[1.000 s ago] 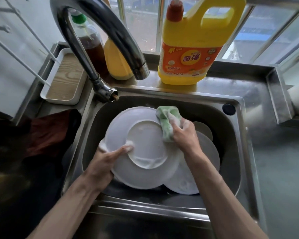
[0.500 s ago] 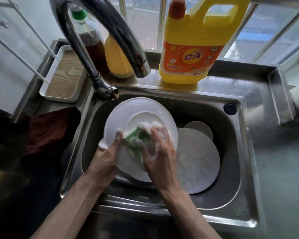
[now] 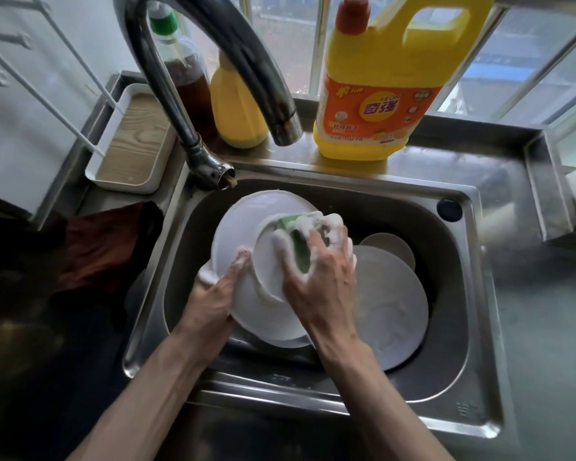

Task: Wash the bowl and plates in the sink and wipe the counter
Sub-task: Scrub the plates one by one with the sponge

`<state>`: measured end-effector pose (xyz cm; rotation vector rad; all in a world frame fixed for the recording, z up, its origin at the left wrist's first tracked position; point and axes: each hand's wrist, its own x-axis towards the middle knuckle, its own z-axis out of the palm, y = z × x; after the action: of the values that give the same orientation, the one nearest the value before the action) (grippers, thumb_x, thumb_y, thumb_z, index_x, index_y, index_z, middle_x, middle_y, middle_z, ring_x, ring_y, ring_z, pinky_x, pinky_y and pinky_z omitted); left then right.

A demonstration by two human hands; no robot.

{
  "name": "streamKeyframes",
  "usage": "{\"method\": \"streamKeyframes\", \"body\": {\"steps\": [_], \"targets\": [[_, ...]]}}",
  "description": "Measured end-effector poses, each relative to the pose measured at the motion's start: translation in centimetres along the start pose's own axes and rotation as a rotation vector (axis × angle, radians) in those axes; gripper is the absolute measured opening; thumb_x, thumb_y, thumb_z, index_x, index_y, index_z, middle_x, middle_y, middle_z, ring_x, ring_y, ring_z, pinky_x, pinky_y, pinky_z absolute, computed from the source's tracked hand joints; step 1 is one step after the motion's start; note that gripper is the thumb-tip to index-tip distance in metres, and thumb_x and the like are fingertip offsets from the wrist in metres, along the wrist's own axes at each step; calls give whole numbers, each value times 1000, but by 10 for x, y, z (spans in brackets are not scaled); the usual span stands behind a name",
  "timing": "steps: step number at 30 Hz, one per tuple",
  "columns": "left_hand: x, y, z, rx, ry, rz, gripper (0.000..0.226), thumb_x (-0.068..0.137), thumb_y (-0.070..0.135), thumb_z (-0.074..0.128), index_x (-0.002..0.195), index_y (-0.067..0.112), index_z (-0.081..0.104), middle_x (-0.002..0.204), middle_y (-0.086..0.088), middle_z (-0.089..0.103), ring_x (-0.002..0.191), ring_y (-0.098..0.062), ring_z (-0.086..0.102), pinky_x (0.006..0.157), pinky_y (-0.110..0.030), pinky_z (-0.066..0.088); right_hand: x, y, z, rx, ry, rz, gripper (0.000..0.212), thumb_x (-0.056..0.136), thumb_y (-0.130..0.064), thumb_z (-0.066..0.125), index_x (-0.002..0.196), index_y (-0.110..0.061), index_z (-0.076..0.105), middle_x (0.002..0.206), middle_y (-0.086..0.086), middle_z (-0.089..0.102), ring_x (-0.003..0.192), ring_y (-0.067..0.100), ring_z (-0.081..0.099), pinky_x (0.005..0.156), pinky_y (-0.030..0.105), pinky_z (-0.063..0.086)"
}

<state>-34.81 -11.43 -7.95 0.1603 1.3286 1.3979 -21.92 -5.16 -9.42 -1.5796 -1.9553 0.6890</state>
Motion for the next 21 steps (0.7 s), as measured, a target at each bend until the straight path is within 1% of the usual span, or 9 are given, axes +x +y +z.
{"method": "streamKeyframes", "body": {"steps": [1, 3, 6, 10, 13, 15, 16, 19, 21], "targets": [[1, 0, 0, 15, -6, -5, 31, 99, 24, 61, 125, 8, 69, 115, -17, 75, 93, -22, 76, 67, -30, 62, -1, -1, 2, -8, -32, -29, 43, 94, -55, 60, 124, -24, 65, 140, 2, 45, 121, 20, 47, 103, 38, 40], [2, 0, -1, 19, 2, -13, 29, 100, 25, 60, 122, 9, 70, 114, -16, 76, 93, -23, 76, 67, -31, 62, 0, 0, 5, 16, -79, -114, 41, 91, -39, 71, 129, -23, 66, 145, 5, 50, 129, 25, 48, 108, 43, 42], [9, 4, -5, 0, 52, 4, 29, 100, 24, 61, 122, 7, 71, 113, -14, 76, 97, -22, 75, 74, -32, 63, -2, 6, 3, 93, -206, -257, 38, 92, -29, 73, 130, -22, 69, 144, 5, 58, 133, 28, 50, 109, 48, 44], [16, 8, -11, -71, 117, 4, 26, 92, 22, 67, 116, 11, 72, 106, -4, 79, 92, -12, 76, 70, -24, 61, -11, 22, -7, 117, -323, -368, 39, 86, -15, 73, 124, -19, 74, 137, 2, 64, 129, 26, 55, 105, 48, 48], [15, 6, -14, -44, 92, 21, 35, 89, 22, 68, 120, 7, 71, 110, -9, 77, 99, -17, 74, 77, -29, 63, -17, 27, -6, 109, -285, -389, 35, 82, -13, 77, 117, -19, 77, 129, -1, 68, 121, 22, 59, 99, 46, 53], [13, 3, -14, 16, 39, 21, 37, 96, 23, 63, 128, 3, 67, 117, -18, 74, 106, -27, 72, 85, -38, 63, -16, 24, -2, 97, -220, -387, 30, 82, -16, 80, 112, -19, 79, 125, 1, 70, 117, 22, 61, 96, 43, 54], [12, 2, -13, 37, 14, 18, 36, 99, 22, 60, 129, 3, 66, 118, -20, 73, 104, -29, 72, 83, -39, 63, -13, 21, -1, 88, -189, -386, 28, 83, -19, 80, 111, -18, 78, 125, 2, 70, 115, 23, 61, 96, 42, 53], [10, -1, -11, 57, 9, 24, 33, 101, 21, 59, 129, 5, 66, 118, -19, 74, 101, -25, 73, 79, -36, 63, 3, 11, 1, 27, -104, -344, 28, 89, -26, 77, 115, -19, 76, 127, 2, 68, 114, 26, 60, 94, 42, 48], [10, -1, -12, 33, 53, 13, 34, 100, 22, 62, 130, 7, 67, 122, -16, 73, 109, -25, 71, 90, -40, 62, 12, 11, -4, -62, -54, -283, 25, 93, -32, 72, 116, -21, 73, 126, 0, 65, 110, 23, 56, 87, 40, 43]]}}
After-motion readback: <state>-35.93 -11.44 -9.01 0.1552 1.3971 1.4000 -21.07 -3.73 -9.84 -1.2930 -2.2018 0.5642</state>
